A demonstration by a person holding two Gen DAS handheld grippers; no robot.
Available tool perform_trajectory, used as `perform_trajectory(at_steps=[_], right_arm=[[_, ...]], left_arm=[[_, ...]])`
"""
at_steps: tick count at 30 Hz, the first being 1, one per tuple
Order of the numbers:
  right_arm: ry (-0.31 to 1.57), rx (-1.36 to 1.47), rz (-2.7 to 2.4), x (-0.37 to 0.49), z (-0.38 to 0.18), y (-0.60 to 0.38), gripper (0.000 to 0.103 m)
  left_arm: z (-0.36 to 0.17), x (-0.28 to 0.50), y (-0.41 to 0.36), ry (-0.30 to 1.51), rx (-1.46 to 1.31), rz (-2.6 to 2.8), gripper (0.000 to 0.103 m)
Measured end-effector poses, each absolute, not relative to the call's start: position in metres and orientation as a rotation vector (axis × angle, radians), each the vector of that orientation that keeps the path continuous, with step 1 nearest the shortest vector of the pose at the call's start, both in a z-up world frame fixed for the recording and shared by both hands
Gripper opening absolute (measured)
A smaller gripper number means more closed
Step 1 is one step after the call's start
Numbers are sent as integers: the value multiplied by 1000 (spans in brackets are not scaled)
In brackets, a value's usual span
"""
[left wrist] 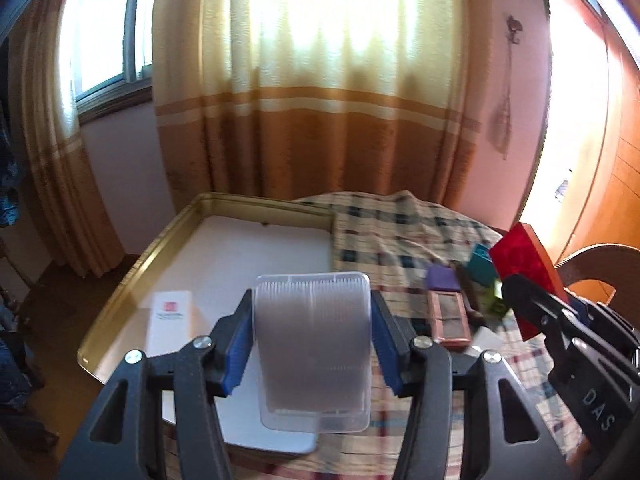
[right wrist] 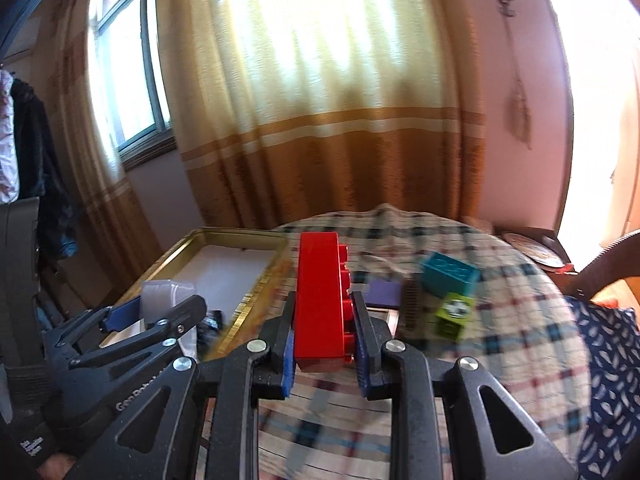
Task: Organize rigid objects
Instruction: 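Carry both items over the gold tray and lower them inside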
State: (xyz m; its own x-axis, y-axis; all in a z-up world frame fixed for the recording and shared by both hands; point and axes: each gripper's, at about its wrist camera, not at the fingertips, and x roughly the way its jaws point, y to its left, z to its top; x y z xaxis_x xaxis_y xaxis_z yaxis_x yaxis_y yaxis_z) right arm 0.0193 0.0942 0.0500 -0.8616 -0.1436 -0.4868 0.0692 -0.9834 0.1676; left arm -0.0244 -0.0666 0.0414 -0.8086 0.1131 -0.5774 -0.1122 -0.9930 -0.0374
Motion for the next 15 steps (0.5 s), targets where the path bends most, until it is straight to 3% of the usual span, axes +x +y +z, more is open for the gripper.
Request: perform_trajectory(at_steps=[15], right_arm=[[-126,842,-2784,-36,30,6,26]], left_arm=[[21,-62,-134,-3,-1024,3008,53]])
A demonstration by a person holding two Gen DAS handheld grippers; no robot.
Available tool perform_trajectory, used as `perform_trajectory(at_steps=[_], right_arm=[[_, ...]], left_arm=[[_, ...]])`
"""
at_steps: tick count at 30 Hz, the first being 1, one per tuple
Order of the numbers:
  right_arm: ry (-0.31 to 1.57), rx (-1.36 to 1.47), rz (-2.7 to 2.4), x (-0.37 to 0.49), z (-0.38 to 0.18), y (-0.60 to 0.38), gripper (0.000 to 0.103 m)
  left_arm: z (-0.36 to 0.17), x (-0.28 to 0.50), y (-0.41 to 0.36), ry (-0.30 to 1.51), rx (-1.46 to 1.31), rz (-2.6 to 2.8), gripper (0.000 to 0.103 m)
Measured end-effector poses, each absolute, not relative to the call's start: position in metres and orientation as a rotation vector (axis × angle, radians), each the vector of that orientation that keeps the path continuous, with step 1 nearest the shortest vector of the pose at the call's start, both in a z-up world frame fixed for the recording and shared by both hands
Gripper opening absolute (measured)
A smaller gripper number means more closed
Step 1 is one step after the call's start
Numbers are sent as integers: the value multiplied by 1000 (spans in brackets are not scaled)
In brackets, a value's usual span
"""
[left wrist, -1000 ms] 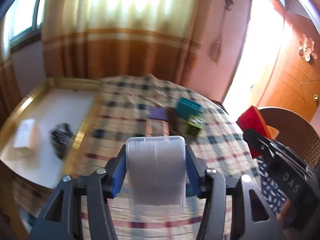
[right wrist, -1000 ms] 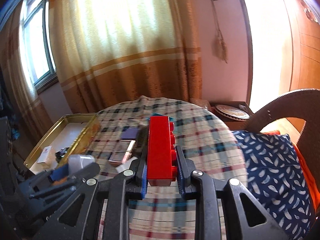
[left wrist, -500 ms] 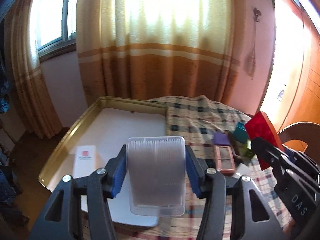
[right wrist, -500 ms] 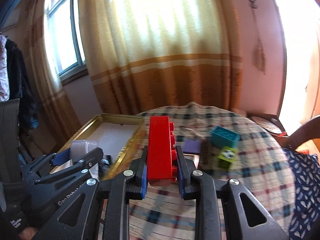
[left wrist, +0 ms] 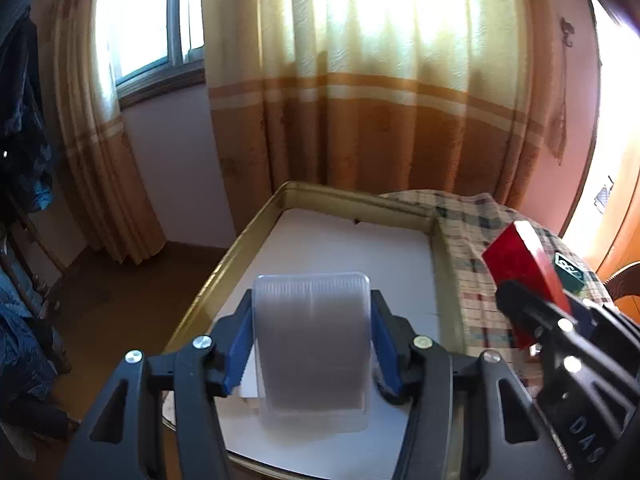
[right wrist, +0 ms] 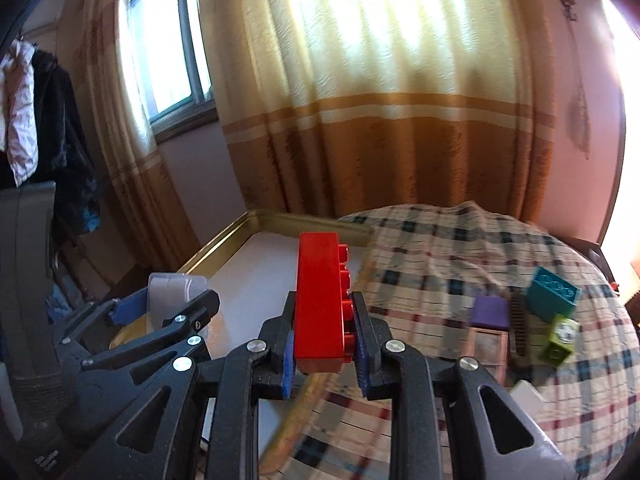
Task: Organize rigid objects
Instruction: 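Carry both items over the gold tray and lower them inside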
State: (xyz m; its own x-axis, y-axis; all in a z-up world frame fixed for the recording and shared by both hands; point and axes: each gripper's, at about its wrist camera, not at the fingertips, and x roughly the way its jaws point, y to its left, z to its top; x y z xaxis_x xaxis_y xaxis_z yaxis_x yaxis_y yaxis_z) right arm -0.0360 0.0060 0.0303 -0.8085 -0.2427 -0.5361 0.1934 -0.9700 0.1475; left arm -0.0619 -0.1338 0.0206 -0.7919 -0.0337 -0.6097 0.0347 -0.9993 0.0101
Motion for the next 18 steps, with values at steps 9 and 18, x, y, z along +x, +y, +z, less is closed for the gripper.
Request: perform_trajectory(at_steps=[9,18], right_arm=[[-90,911,-2739,-60,11,-18,26],[-56,937,-2681,-71,-12,-29,26]], left_arm=[[6,-77,-150,-15,1057,-2874,53],[-7,-86,-157,1,1089,-2835,53]])
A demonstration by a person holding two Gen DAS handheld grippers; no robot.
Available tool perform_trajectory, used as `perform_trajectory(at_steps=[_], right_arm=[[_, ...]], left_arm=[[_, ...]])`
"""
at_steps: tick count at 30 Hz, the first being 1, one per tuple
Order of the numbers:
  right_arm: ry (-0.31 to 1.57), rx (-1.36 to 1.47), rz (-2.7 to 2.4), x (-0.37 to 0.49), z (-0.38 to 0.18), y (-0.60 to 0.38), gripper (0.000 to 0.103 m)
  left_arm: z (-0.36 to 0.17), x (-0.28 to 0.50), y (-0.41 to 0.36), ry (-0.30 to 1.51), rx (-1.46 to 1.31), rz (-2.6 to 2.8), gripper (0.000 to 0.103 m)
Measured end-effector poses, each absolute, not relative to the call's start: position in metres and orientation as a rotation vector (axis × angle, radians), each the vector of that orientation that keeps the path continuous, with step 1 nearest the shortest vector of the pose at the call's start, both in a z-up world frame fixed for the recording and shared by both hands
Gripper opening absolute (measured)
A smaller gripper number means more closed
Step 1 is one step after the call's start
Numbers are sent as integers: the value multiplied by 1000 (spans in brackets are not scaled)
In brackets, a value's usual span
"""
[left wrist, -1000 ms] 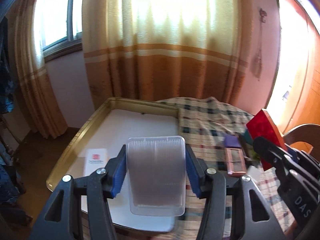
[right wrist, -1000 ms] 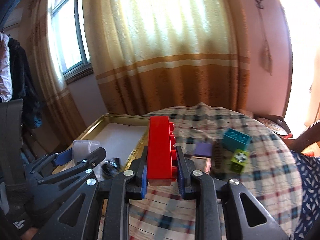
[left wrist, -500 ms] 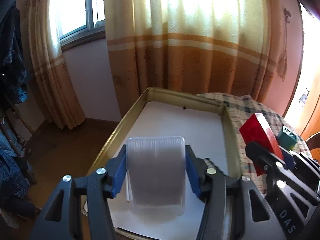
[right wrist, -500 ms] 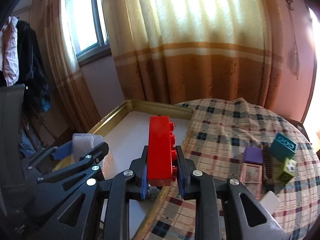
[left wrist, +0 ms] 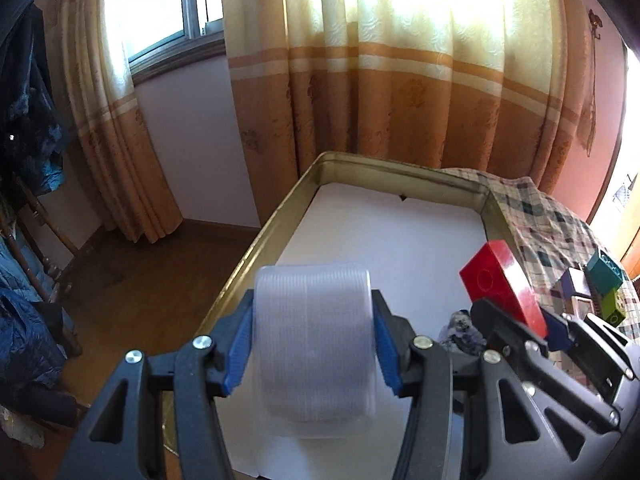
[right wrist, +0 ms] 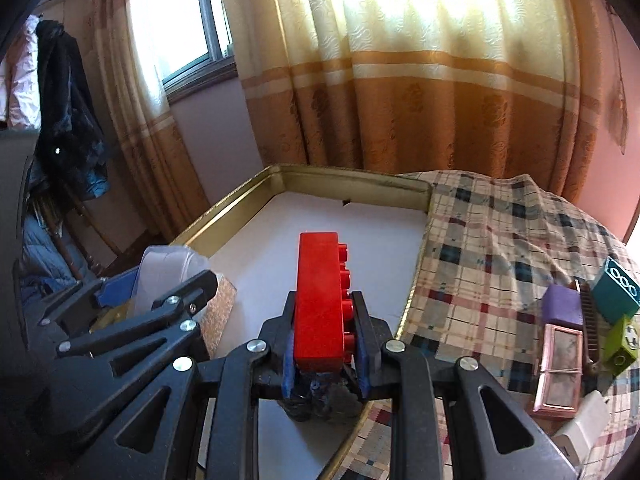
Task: Organize rigid objects
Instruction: 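Carry both items over the gold tray and lower them inside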
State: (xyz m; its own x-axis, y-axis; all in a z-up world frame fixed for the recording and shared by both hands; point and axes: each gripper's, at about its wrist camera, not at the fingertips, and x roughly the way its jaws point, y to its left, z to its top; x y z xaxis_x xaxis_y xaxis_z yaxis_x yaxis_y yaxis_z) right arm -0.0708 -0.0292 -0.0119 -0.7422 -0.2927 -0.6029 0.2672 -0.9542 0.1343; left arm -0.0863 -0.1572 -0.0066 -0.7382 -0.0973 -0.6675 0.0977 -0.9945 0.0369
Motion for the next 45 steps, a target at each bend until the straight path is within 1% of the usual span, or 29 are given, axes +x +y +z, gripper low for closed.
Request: perform_trajectory(at_steps=[9,16,20,22,24,25,26,27,29,31,33,35,36,39,40,41,42,45], right_arm=[[33,937,-2709,-71,-23,-32,26],[98,944,-2669,-74,-23,-32,27],[127,954,-2621,-75,-23,-30,27],[141,942,-2616,-72,-23,-29,27],[107,947,-2610,-69,-22,-27,27],[65,949,-2599,-68,-20,-24,29],[36,945,-2593,-66,-20,-22,30],[8,941,-2588,-65,-19,-20,31],[-33,930,-2598,-62,-18,-16,33],[-44,935,-2592,-62,-18,-15,33],[-41,924,-2608,-59,-15,-14,34],[-56,899,-2611,-55,-12,-11,39],[-64,892,-2604,-55,-11,-10,44],[-156,812,-2602,-50,0,0,47],[-190,794,-2593,-49,3,4,57],[-242,766,-2595,-47,7,8,63],[-255,745,-2617,-45,10,11,71],[-243,703,-2707,-42,14,16,71]], left_arm=[[-13,-87,-151,-38,1102,-2830,53],[-14,-89,-152,-22,1123,-2812,53],[-16,-92,-151,-2,1196,-2796,54],[-16,-92,-151,-14,1228,-2787,58],[-13,-88,-151,-36,1202,-2784,69],[-11,-86,-151,-53,1173,-2784,71],[-8,-84,-152,-71,1139,-2785,78],[-5,-82,-152,-84,1098,-2793,83],[-4,-82,-153,-78,1080,-2812,86],[-6,-86,-152,-78,1094,-2818,87],[-10,-90,-153,-40,1151,-2817,88],[-13,-90,-154,-11,1164,-2821,88],[-12,-89,-154,-14,1151,-2817,89],[-12,-88,-153,-2,1150,-2824,90],[-13,-88,-152,0,1154,-2827,90],[-13,-88,-151,-2,1158,-2833,92],[-14,-89,-147,-16,1160,-2838,93],[-17,-89,-136,-97,1176,-2844,93]])
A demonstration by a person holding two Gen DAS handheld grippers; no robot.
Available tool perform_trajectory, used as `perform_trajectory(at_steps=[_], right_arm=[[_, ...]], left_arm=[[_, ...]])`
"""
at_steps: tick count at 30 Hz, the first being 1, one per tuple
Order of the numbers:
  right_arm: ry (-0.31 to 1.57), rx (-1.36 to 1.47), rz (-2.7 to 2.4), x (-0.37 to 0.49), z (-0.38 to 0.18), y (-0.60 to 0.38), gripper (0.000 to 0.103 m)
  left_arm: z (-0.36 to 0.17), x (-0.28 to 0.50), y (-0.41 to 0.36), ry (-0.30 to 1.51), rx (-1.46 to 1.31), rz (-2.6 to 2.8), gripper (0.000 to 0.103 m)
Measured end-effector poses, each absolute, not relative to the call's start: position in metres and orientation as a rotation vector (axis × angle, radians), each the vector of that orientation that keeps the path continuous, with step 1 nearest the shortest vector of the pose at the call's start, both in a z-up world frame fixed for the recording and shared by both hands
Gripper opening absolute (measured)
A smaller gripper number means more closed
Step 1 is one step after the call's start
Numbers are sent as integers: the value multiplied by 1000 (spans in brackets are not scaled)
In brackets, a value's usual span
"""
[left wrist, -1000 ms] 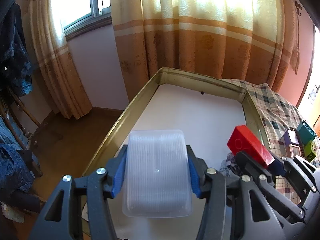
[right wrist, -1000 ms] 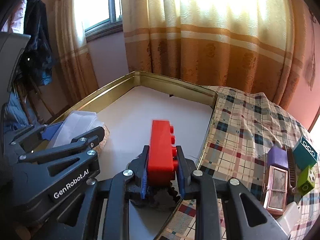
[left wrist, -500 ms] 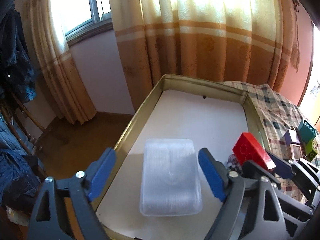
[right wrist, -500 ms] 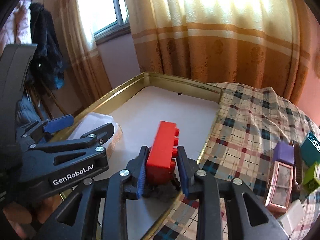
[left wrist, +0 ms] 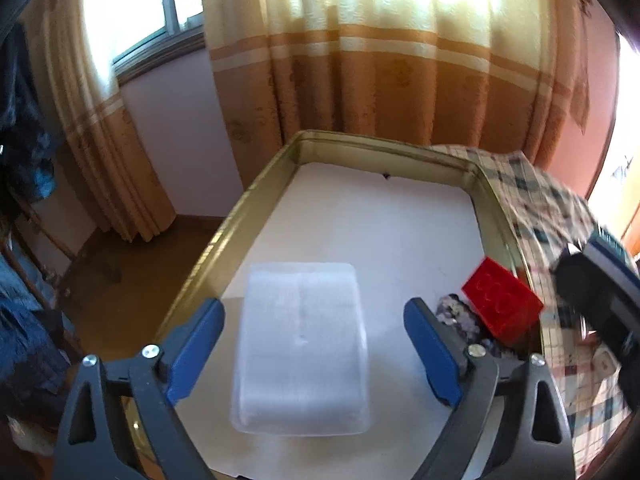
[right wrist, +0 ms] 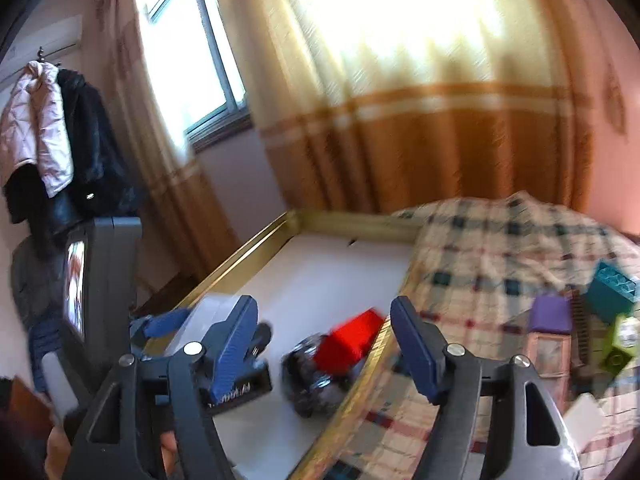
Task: Organize rigid objects
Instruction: 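Carry both items over the gold tray and lower them inside, then open both grippers and withdraw them from the tray toward the table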
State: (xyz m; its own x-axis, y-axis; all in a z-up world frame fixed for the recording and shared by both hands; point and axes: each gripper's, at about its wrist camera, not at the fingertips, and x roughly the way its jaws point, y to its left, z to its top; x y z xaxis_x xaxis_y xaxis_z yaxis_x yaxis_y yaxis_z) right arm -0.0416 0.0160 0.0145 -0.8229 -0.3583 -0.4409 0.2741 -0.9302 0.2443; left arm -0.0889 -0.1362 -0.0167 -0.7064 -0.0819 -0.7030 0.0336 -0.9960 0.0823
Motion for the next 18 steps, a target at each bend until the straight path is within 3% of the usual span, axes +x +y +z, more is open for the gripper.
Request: perform_trajectory(at_steps=[9,18], right_arm=[[-302,746,-2838,-39,9,47,71],[-260,715,-2974,-16,13,82,71]], left_arm=[[-19,-88,-106,-83,1239,-2890,89],[-15,-83,-97,-101,1215,-2885,92]])
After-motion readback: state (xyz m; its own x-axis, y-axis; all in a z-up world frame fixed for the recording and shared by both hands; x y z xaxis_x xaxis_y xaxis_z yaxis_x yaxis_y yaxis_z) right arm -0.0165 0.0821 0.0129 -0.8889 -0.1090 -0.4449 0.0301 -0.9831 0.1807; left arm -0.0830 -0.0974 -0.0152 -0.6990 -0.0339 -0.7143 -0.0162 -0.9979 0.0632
